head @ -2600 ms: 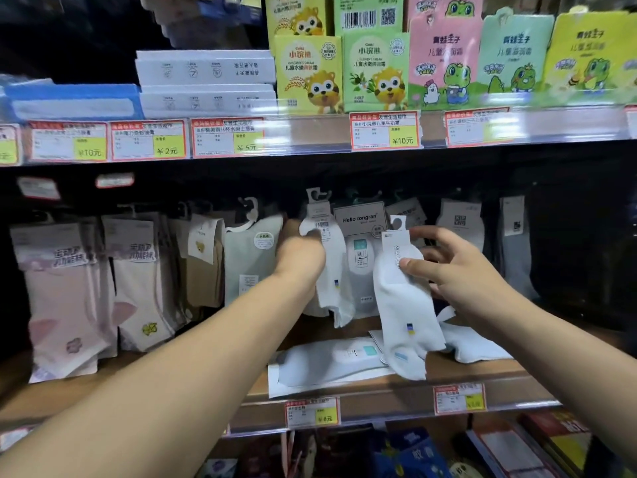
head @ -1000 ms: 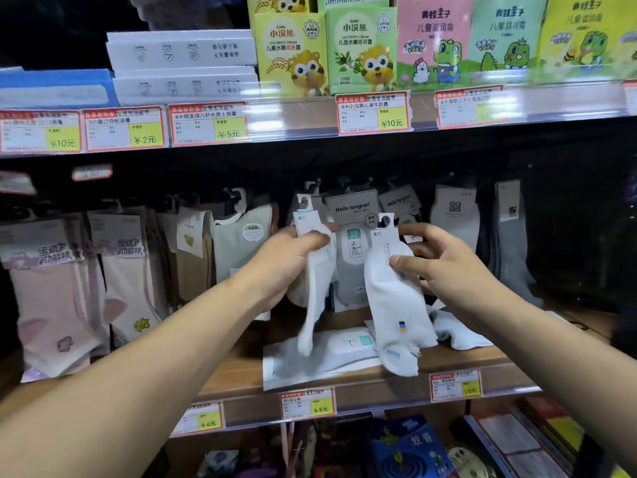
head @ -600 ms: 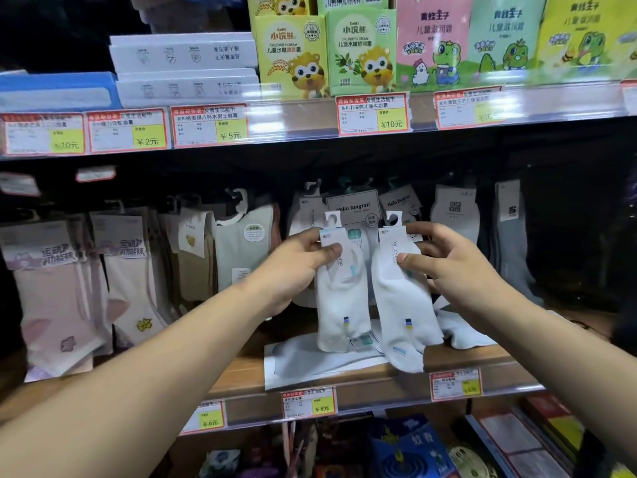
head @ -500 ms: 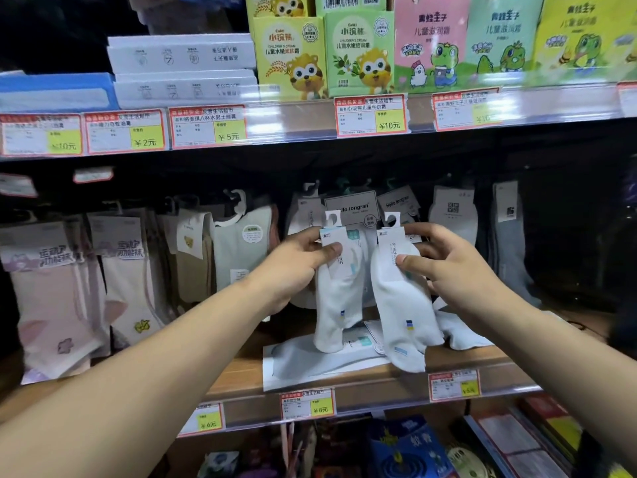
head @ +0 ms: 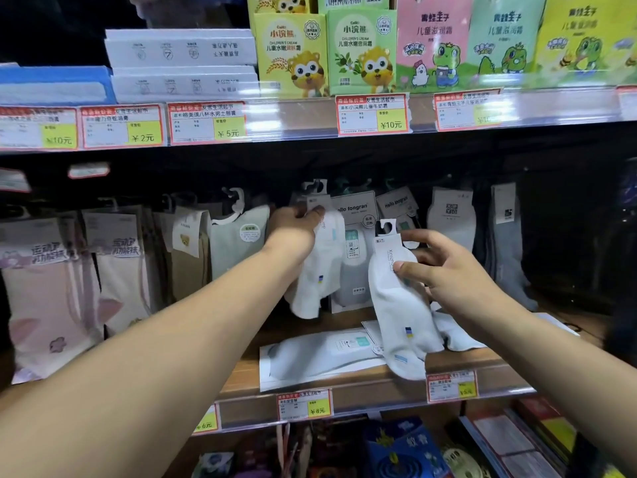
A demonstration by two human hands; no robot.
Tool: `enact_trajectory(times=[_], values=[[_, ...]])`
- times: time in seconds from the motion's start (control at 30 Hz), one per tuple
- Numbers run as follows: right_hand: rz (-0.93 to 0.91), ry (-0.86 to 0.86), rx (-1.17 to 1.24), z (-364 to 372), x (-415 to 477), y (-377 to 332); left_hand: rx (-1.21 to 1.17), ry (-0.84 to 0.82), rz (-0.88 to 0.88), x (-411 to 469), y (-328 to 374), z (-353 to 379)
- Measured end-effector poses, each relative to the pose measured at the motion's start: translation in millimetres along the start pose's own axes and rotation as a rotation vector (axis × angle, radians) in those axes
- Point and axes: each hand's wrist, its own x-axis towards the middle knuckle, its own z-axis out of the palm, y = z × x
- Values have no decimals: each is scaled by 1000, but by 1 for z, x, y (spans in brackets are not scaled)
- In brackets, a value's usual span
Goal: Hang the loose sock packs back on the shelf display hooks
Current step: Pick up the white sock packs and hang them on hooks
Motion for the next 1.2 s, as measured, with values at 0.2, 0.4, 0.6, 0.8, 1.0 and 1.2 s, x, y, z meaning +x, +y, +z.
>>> enact_trajectory(times=[0.2, 0.4, 0.6, 0.8, 1.0, 1.2], values=[[-26, -21, -26, 10, -1, -1, 46, 130, -69, 3, -5, 7], [-18, -27, -28, 11, -2, 5, 38, 161, -76, 1, -3, 18], [7, -34, 1, 8, -3, 8, 23, 249, -79, 4, 3, 16], [-1, -50, -3, 9, -2, 12, 28, 273, -118, 1, -9, 19], [-16, -52, 10, 13, 0, 14, 107, 263, -114, -2, -9, 19], [-62, -28, 1, 24, 6, 12, 159, 253, -42, -19, -25, 12]])
